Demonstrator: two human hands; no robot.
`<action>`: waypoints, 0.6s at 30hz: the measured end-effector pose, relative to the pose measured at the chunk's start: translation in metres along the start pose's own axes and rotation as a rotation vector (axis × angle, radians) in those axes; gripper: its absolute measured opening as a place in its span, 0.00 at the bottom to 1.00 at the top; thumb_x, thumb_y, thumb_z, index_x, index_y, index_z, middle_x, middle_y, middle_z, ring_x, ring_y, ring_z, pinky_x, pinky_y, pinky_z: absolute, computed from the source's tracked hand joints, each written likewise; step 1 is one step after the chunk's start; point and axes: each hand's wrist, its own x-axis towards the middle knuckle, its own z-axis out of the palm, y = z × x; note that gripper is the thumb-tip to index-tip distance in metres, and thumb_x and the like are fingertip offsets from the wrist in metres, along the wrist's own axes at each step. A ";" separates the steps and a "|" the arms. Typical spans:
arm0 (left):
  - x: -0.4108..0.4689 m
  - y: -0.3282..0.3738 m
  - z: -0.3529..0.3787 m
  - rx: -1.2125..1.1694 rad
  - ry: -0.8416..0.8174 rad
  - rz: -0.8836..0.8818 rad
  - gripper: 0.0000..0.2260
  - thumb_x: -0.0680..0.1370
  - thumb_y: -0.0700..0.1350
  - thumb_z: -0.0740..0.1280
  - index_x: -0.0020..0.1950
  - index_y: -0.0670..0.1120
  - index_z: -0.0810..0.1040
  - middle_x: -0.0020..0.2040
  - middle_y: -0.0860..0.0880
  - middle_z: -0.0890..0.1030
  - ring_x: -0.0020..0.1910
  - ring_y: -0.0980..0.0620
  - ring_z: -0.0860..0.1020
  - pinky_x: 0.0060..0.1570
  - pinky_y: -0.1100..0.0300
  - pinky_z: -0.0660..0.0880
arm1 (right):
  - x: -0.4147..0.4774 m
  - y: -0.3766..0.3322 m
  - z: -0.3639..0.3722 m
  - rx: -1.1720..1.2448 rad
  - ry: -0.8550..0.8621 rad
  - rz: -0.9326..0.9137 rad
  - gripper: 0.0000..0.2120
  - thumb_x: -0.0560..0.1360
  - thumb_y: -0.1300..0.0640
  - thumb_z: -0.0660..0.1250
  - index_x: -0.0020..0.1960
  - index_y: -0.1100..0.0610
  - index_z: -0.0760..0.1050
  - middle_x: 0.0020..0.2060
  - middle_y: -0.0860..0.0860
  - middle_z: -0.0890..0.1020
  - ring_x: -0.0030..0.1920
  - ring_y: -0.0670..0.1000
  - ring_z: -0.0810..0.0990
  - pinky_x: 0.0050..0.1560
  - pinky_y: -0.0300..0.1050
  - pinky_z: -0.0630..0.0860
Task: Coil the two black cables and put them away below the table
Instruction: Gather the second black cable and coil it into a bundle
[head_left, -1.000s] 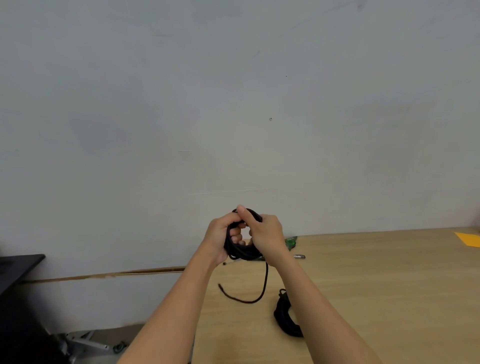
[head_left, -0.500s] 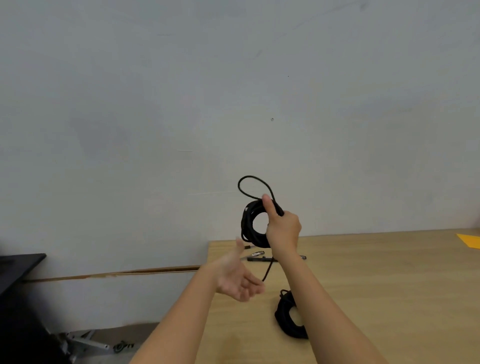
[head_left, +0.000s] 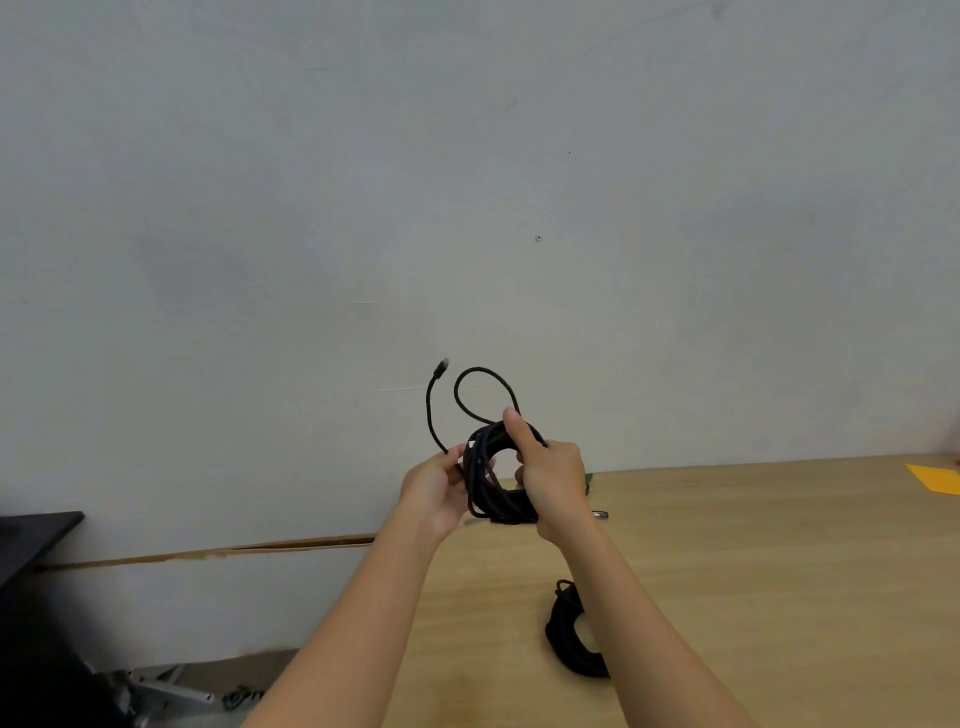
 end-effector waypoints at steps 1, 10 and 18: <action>-0.003 0.003 0.001 0.007 0.000 -0.014 0.11 0.82 0.38 0.57 0.59 0.34 0.73 0.46 0.38 0.80 0.43 0.43 0.80 0.44 0.51 0.77 | 0.000 0.002 0.000 -0.018 -0.021 -0.003 0.24 0.70 0.38 0.69 0.35 0.59 0.70 0.22 0.47 0.60 0.24 0.48 0.59 0.28 0.41 0.59; -0.010 0.015 0.011 -0.010 0.008 -0.047 0.15 0.80 0.45 0.59 0.39 0.38 0.75 0.40 0.41 0.76 0.39 0.42 0.76 0.43 0.50 0.75 | 0.001 0.007 -0.001 -0.162 -0.126 -0.053 0.24 0.68 0.37 0.70 0.33 0.58 0.71 0.23 0.48 0.63 0.27 0.50 0.62 0.32 0.44 0.61; -0.012 0.015 0.008 0.014 -0.073 0.009 0.17 0.74 0.57 0.65 0.42 0.41 0.72 0.30 0.48 0.70 0.32 0.48 0.70 0.44 0.51 0.71 | 0.001 0.002 -0.007 -0.168 0.050 -0.034 0.26 0.71 0.41 0.70 0.27 0.57 0.63 0.23 0.49 0.64 0.24 0.49 0.61 0.26 0.41 0.59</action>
